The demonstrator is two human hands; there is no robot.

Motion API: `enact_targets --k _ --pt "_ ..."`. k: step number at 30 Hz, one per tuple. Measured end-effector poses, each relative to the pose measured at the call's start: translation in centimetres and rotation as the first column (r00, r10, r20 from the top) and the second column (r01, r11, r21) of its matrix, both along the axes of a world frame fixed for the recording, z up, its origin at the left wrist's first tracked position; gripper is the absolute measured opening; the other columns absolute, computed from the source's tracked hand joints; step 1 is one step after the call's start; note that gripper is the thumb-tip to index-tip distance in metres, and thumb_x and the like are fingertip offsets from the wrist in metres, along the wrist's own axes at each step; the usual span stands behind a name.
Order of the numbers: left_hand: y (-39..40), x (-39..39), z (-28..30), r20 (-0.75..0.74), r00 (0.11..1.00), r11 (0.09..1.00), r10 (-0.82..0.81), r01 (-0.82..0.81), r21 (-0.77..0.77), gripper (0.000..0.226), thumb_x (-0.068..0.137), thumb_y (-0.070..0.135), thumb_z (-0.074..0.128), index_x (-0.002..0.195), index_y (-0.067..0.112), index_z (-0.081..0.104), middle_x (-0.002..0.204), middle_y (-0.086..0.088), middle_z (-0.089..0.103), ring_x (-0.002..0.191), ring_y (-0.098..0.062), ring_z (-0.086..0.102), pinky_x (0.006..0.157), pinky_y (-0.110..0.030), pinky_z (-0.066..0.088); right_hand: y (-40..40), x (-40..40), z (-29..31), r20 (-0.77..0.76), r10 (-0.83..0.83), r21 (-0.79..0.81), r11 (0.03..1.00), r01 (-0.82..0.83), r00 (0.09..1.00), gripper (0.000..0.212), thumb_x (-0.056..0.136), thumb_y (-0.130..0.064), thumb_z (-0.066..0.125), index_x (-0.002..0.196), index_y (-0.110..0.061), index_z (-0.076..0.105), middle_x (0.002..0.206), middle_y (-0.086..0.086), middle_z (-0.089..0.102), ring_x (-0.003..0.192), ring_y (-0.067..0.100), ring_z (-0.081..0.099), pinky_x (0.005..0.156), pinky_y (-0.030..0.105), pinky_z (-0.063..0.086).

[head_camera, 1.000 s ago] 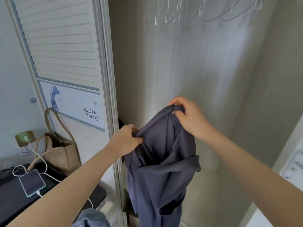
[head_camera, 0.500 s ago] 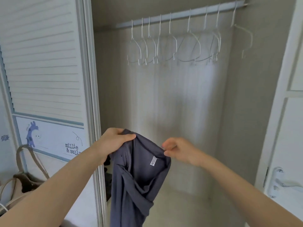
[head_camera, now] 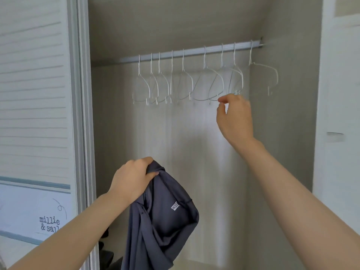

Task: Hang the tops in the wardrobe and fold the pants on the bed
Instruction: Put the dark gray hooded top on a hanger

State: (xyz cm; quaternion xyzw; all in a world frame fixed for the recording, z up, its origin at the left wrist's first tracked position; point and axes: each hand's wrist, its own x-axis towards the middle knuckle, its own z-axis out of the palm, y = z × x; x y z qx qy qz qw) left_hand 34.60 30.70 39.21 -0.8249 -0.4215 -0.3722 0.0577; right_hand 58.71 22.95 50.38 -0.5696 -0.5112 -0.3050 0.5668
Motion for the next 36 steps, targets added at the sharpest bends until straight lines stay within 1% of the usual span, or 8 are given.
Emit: enact_targets --k 10,16,22,26,29,31,32,36 --pt "7.4 6.1 6.2 0.17 0.972 0.987 -0.16 0.154 0.047 0.027 0.09 0.037 0.064 0.071 0.022 0.052 0.068 0.005 0.058 0.067 -0.017 0.055 0.056 -0.031 0.041 3.1 4.1 10.5 0.059 -0.184 0.305 0.939 0.158 0.981 0.036 0.089 0.0 0.036 0.116 -0.007 0.06 0.116 0.013 0.059 0.111 0.029 0.05 0.081 0.02 0.03" --pt "11.7 10.2 8.8 0.175 0.944 0.958 -0.281 0.286 -0.005 0.027 0.09 0.034 0.065 0.07 0.017 0.06 0.066 0.003 0.06 0.066 -0.016 0.056 0.064 -0.032 0.046 3.7 9.7 17.3 -0.21 -0.242 0.255 0.922 0.292 0.947 0.036 0.092 -0.009 0.037 0.118 -0.01 0.063 0.121 0.014 0.064 0.117 0.032 0.054 0.092 0.03 0.038" --pt "15.2 13.1 9.4 0.276 0.878 0.905 -0.39 0.422 -0.063 0.034 0.089 0.025 0.069 0.058 0.019 0.057 0.055 0.011 0.052 0.049 0.005 0.048 0.049 -0.011 0.035 6.3 14.1 19.5 -0.084 -0.497 -0.086 0.867 0.49 0.864 0.03 0.092 -0.006 0.05 0.119 0.005 0.057 0.125 0.03 0.056 0.118 0.044 0.052 0.094 0.043 0.045" --pt "16.2 14.1 8.9 0.274 0.872 0.894 -0.405 0.441 -0.083 0.032 0.09 0.027 0.067 0.074 0.0 0.063 0.065 0.0 0.057 0.058 -0.006 0.048 0.051 -0.014 0.033 7.7 15.8 18.4 0.032 -0.571 -0.253 0.789 0.56 0.82 0.032 0.09 -0.007 0.052 0.12 0.006 0.053 0.126 0.028 0.056 0.117 0.042 0.054 0.093 0.043 0.046" --pt "16.5 14.7 8.6 0.247 0.874 0.882 -0.419 0.456 -0.118 0.033 0.09 0.029 0.067 0.079 -0.002 0.064 0.068 -0.002 0.059 0.061 -0.009 0.05 0.054 -0.017 0.036 8.3 16.4 17.7 -0.02 -0.545 -0.343 0.791 0.506 0.838 0.016 0.091 -0.006 0.05 0.098 0.006 0.058 0.1 0.024 0.069 0.086 0.033 0.069 0.074 0.039 0.052" --pt "16.4 14.9 8.3 0.228 0.874 0.873 -0.429 0.466 -0.144 0.03 0.09 0.028 0.067 0.079 0.001 0.065 0.069 -0.001 0.061 0.062 -0.007 0.052 0.054 -0.015 0.037 8.7 16.6 17.6 -0.134 -0.498 -0.39 0.821 0.417 0.857 0.021 0.092 -0.001 0.048 0.071 0.0 0.051 0.054 0.015 0.065 0.047 0.024 0.059 0.055 0.031 0.046" --pt "16.4 14.9 8.2 0.226 0.874 0.868 -0.431 0.47 -0.163 0.029 0.091 0.028 0.066 0.08 0.002 0.066 0.071 -0.002 0.063 0.063 -0.008 0.053 0.055 -0.016 0.038 8.9 16.8 17.5 -0.206 -0.449 -0.401 0.849 0.344 0.869 0.027 0.092 0.0 0.048 0.066 -0.003 0.046 0.047 0.014 0.058 0.044 0.023 0.051 0.052 0.028 0.043" --pt "15.8 14.4 7.8 0.252 0.853 0.81 -0.457 0.516 -0.277 0.025 0.091 0.025 0.067 0.085 0.002 0.07 0.079 -0.006 0.067 0.07 -0.01 0.06 0.064 -0.02 0.045 9.4 16.9 17.0 -0.489 -0.172 -0.238 0.97 0.059 0.855 0.01 0.094 0.001 0.047 0.09 -0.001 0.056 0.087 0.016 0.052 0.063 0.023 0.044 0.06 0.032 0.045"
